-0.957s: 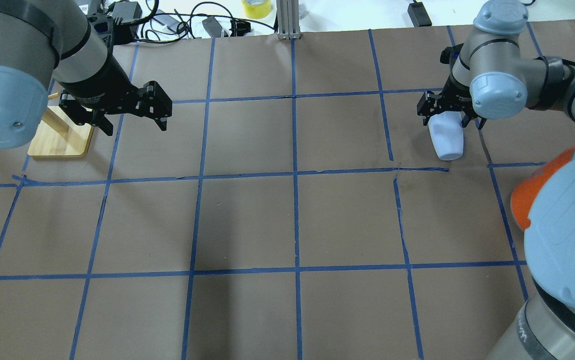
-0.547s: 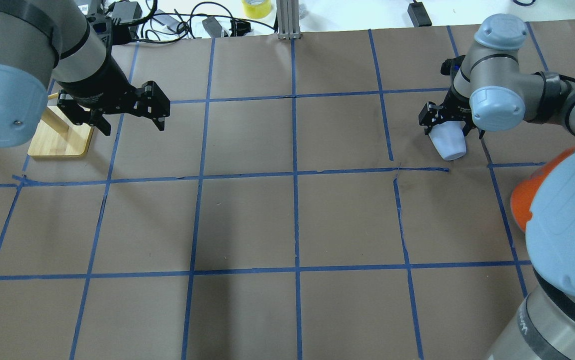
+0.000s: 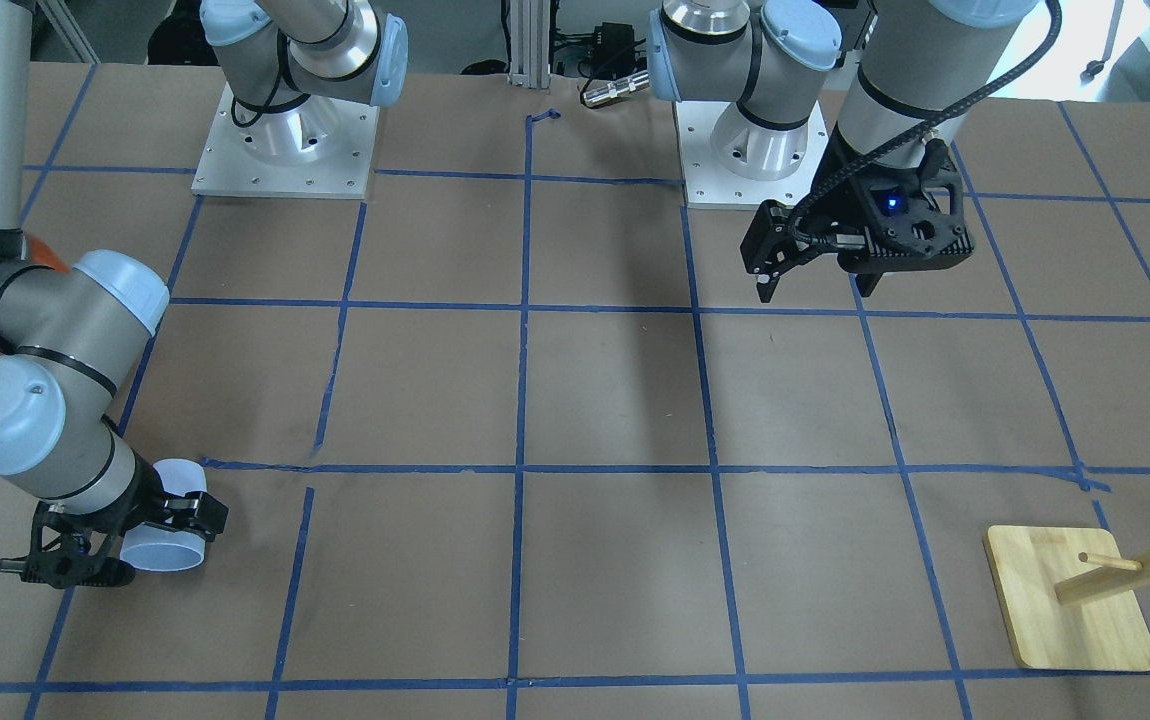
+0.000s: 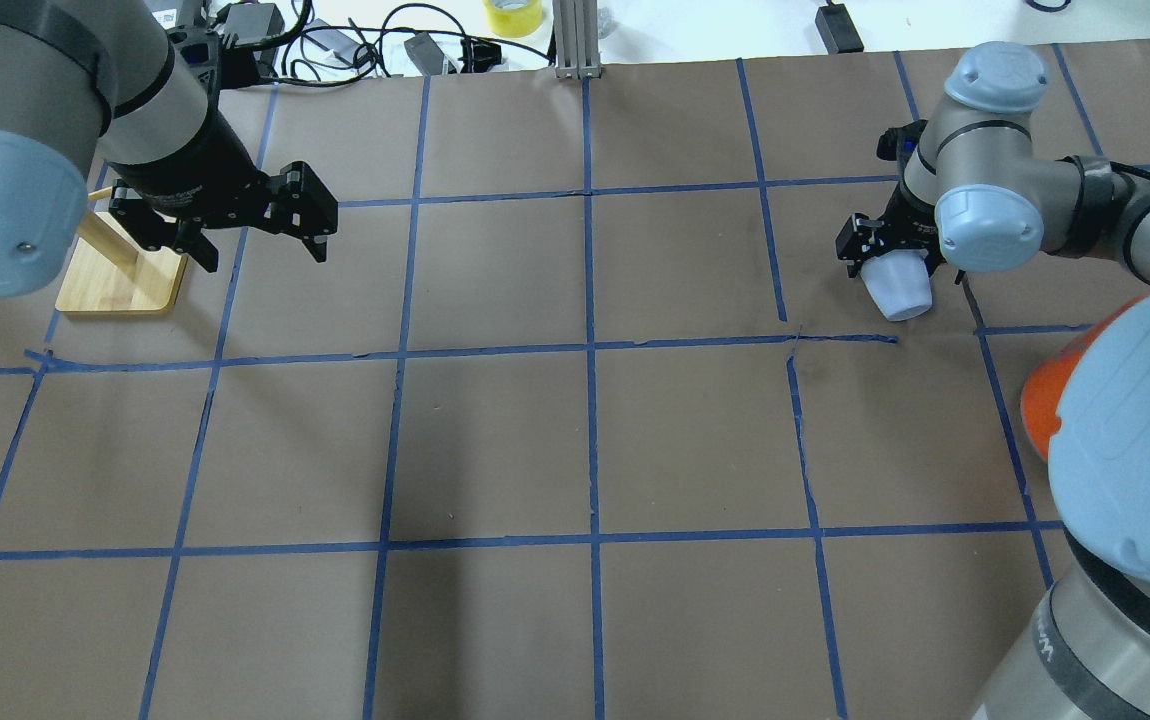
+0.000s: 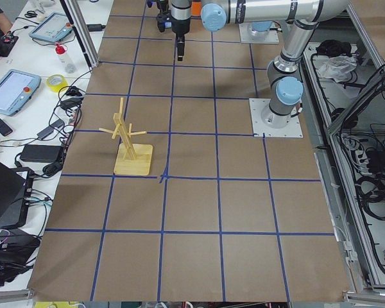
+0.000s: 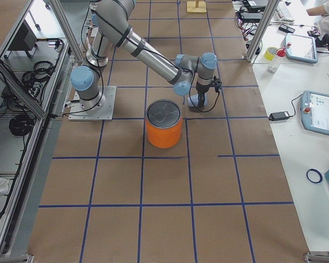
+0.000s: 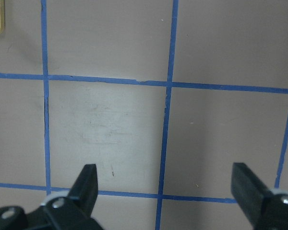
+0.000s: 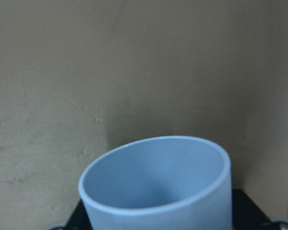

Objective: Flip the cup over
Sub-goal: 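Lift the cup and carry it toward the table center, rotating the wrist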

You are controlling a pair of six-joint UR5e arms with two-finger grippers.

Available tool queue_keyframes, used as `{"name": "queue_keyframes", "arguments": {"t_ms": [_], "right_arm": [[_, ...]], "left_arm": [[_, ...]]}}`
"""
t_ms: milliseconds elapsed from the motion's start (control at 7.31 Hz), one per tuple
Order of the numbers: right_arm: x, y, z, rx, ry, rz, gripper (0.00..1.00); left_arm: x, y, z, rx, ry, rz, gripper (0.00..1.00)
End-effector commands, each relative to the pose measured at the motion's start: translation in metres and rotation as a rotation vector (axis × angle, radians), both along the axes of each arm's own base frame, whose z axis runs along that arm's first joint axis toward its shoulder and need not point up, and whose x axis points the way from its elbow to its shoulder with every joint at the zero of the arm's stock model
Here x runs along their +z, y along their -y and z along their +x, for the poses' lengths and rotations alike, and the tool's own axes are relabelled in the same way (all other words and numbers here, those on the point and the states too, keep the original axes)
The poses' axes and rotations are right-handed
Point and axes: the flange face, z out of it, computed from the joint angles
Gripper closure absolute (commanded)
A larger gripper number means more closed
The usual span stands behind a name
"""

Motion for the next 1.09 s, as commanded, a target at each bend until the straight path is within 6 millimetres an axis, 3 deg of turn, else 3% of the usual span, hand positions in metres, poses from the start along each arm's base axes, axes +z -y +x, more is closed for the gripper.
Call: {"name": "queue_keyframes", "arguments": {"t_ms": [0, 137, 274, 410, 547, 684, 821, 957], "right_arm": [[-0.002, 0.004, -0.001, 0.056, -0.001, -0.040, 0.03], [-0.004, 0.005, -0.001, 0.073, 0.000, -0.042, 0.03], [-0.003, 0.005, -0.001, 0.076, 0.000, -0.043, 0.28], [-0.002, 0.004, -0.001, 0.079, 0.001, -0.040, 0.76], [0.002, 0.005, -0.001, 0.096, -0.001, -0.049, 0.82], [0.027, 0.004, 0.001, 0.122, -0.010, -0.076, 0.94], [0.060, 0.001, 0.018, 0.171, 0.008, -0.125, 0.98], [0.092, 0.000, 0.064, 0.261, 0.096, -0.207, 1.00]], "left_arm": [[-0.002, 0.000, -0.001, -0.003, 0.001, 0.004, 0.00], [-0.001, -0.001, 0.000, -0.003, 0.004, 0.004, 0.00], [0.001, -0.001, 0.000, -0.001, 0.006, 0.000, 0.00], [0.000, -0.001, 0.000, -0.001, 0.004, 0.001, 0.00], [0.001, -0.001, 0.000, -0.001, 0.004, 0.000, 0.00], [0.002, -0.001, 0.000, -0.001, 0.004, -0.005, 0.00], [0.003, -0.001, 0.000, -0.001, 0.006, -0.008, 0.00], [0.005, -0.001, 0.000, -0.001, 0.006, -0.014, 0.00]]}}
